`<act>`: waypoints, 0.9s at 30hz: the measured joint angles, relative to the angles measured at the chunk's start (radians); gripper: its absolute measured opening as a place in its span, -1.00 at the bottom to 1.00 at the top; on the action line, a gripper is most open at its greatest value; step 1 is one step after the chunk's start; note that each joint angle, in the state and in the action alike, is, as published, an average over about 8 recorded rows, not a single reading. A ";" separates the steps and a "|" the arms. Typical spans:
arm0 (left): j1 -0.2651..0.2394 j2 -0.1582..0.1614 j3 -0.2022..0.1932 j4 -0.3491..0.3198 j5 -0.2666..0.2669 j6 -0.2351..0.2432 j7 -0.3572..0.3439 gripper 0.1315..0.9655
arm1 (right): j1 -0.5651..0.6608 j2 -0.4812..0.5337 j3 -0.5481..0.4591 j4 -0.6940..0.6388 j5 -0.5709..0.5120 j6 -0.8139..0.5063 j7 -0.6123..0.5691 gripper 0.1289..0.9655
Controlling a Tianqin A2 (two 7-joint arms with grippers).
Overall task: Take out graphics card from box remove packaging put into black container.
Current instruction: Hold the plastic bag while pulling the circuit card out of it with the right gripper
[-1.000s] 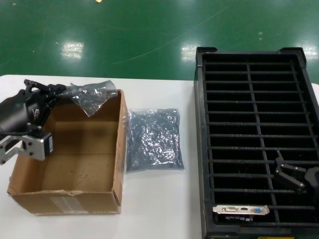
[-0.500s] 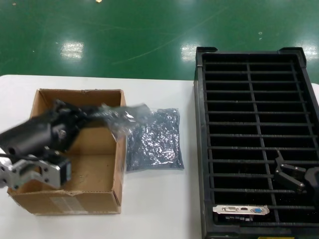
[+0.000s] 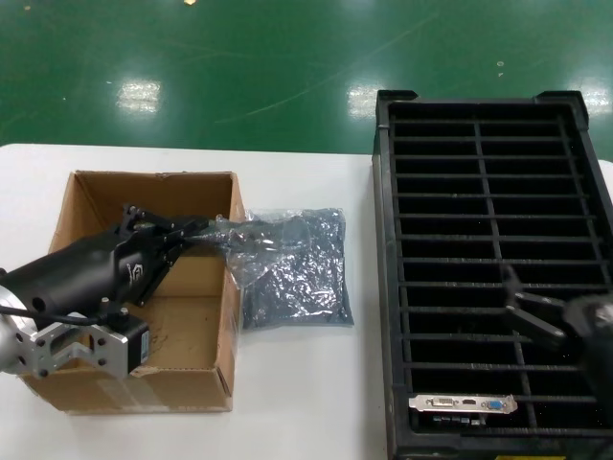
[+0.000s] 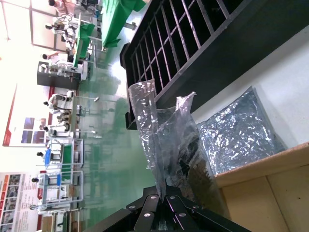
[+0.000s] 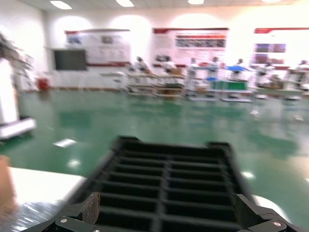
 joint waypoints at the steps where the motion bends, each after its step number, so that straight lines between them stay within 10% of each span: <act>1: 0.000 0.000 0.000 0.000 0.000 0.000 0.000 -0.98 | 0.007 -0.001 -0.004 0.003 0.007 -0.018 0.000 1.00; 20: 0.000 0.000 0.000 0.000 0.000 0.000 0.000 -0.98 | 0.120 0.076 -0.151 0.017 0.067 -0.313 0.014 1.00; 27: 0.000 0.000 0.000 0.000 0.000 0.000 0.000 -0.98 | 0.153 0.097 -0.165 -0.025 0.112 -0.473 -0.072 0.66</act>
